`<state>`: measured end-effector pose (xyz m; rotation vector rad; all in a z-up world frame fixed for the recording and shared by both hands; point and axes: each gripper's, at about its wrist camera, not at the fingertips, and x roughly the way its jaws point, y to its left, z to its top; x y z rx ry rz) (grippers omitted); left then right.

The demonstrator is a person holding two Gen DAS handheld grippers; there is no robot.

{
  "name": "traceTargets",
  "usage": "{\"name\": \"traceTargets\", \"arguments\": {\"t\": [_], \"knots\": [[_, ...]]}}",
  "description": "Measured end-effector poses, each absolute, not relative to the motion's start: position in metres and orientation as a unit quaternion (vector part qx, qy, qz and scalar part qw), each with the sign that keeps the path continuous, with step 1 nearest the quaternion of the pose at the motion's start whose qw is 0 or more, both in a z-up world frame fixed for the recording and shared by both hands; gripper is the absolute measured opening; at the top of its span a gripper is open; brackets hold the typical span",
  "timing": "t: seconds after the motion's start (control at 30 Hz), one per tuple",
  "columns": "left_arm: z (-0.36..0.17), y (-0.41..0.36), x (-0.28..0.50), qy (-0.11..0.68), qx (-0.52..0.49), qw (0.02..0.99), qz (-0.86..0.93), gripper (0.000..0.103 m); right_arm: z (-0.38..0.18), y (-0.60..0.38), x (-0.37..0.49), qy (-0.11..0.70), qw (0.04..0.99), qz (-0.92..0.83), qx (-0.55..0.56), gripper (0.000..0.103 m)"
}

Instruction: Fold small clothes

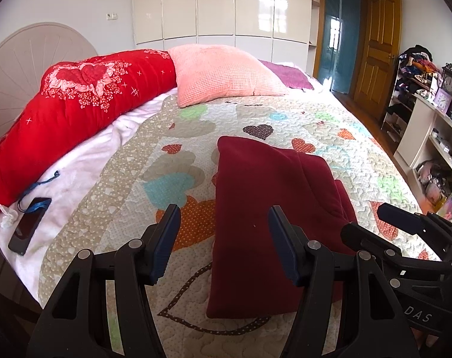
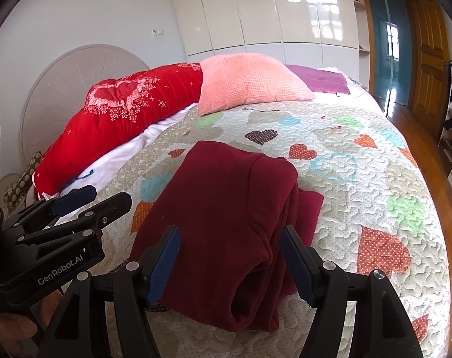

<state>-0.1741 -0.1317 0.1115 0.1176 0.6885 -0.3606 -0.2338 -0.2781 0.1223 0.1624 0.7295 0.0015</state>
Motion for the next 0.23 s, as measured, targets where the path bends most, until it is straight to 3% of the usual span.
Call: {"name": "traceTargets", "arguments": {"t": [0.23], "knots": [[0.107, -0.120, -0.162, 0.345, 0.031, 0.921, -0.178, 0.061, 0.114, -0.283, -0.230, 0.365, 0.927, 0.002, 0.088, 0.067]]}}
